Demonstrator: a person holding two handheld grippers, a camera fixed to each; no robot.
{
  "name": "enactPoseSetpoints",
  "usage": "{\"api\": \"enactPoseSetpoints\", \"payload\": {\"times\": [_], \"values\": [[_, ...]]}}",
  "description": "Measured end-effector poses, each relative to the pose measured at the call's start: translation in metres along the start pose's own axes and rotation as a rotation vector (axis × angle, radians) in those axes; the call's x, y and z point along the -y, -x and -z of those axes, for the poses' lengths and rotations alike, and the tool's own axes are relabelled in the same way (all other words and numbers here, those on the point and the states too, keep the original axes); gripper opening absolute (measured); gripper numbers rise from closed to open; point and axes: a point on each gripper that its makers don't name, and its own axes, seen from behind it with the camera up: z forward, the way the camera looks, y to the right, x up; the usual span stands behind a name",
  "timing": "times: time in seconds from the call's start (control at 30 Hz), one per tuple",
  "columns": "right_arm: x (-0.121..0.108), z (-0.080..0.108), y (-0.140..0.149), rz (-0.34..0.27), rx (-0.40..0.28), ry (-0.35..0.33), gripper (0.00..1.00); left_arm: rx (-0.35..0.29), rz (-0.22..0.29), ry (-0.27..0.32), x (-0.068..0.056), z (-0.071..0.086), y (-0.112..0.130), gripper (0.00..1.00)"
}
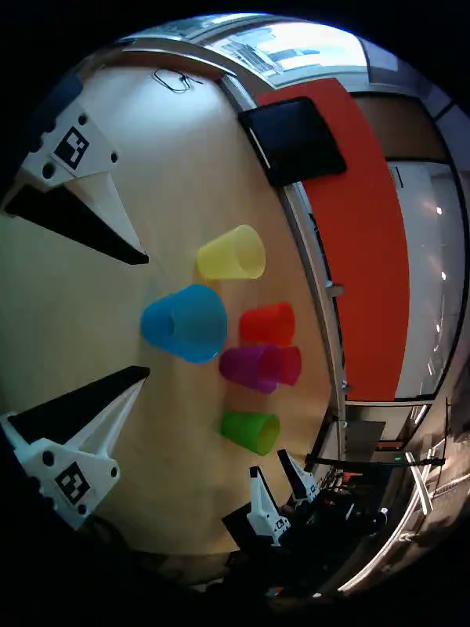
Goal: Pour water
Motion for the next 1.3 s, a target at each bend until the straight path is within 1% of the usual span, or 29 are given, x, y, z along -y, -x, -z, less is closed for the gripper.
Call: {"api": "enactPoseSetpoints", "payload": {"times": [0.17,0.37,0.57,0.77,0.87,0.97,1.07,1.17,1.3], "values": [[-0.001,0.016,-0.009,-0.027,-0.054,0.047,1.00,-0.057,0.006,-0.040,0.002,0.013,-0.007,0.96],[-0.004,0.035,-0.025,-0.062,-0.142,0.103,1.00,-0.140,-0.006,-0.085,0.002,0.029,-0.022,0.97],[-0.015,0.046,-0.037,-0.105,-0.223,0.173,1.00,-0.231,-0.012,-0.151,0.007,0.042,-0.038,0.96],[-0.031,0.058,-0.049,-0.133,-0.302,0.258,1.00,-0.341,0.001,-0.230,0.016,0.055,-0.058,0.96],[-0.042,0.065,-0.058,-0.142,-0.352,0.310,1.00,-0.386,0.011,-0.274,0.024,0.062,-0.065,0.96],[-0.055,0.071,-0.063,-0.158,-0.394,0.370,1.00,-0.429,0.029,-0.309,0.028,0.069,-0.073,0.96],[-0.063,0.075,-0.065,-0.172,-0.422,0.418,1.00,-0.483,0.043,-0.340,0.030,0.078,-0.083,0.96],[-0.069,0.081,-0.068,-0.179,-0.455,0.462,1.00,-0.535,0.061,-0.381,0.036,0.089,-0.092,0.96],[-0.077,0.091,-0.076,-0.182,-0.507,0.534,1.00,-0.581,0.090,-0.408,0.041,0.096,-0.098,0.96]]}}
